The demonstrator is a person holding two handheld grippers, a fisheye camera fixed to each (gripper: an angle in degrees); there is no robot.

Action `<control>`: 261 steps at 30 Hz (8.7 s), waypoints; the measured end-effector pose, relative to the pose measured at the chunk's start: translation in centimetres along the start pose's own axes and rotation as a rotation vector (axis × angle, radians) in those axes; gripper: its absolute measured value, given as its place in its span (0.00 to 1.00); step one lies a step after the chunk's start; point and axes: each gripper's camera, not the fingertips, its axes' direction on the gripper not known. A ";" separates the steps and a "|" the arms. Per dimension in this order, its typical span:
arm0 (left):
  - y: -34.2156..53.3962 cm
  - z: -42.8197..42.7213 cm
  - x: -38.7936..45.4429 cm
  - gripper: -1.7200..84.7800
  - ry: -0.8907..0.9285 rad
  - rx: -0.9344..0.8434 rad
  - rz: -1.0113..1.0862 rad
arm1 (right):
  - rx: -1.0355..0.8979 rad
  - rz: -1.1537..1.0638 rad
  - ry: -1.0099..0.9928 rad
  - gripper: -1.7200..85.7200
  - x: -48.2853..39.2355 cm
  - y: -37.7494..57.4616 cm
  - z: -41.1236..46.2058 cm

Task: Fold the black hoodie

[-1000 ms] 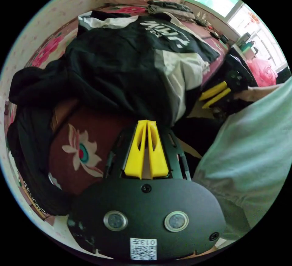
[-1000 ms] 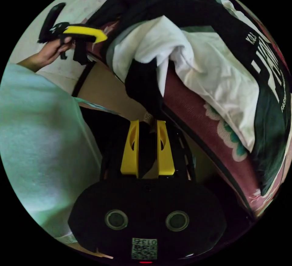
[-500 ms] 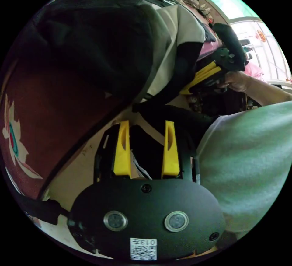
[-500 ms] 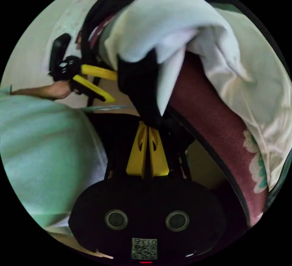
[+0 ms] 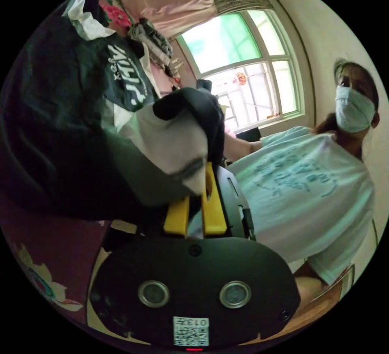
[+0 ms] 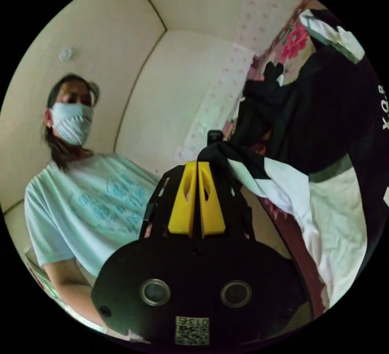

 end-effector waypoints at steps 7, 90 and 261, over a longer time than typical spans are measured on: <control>-1.1 -13.7 -4.1 0.12 -0.282 0.587 -0.323 | 1.016 0.539 -0.119 0.04 11.1 2.2 -10.4; -2.1 19.8 -9.0 0.05 -0.991 0.178 -0.611 | -0.146 -0.295 0.893 0.14 -5.0 -31.3 1.8; -38.7 5.6 -8.8 0.17 -1.059 -0.029 -0.284 | -0.527 -0.096 1.453 0.11 8.0 -36.7 -8.6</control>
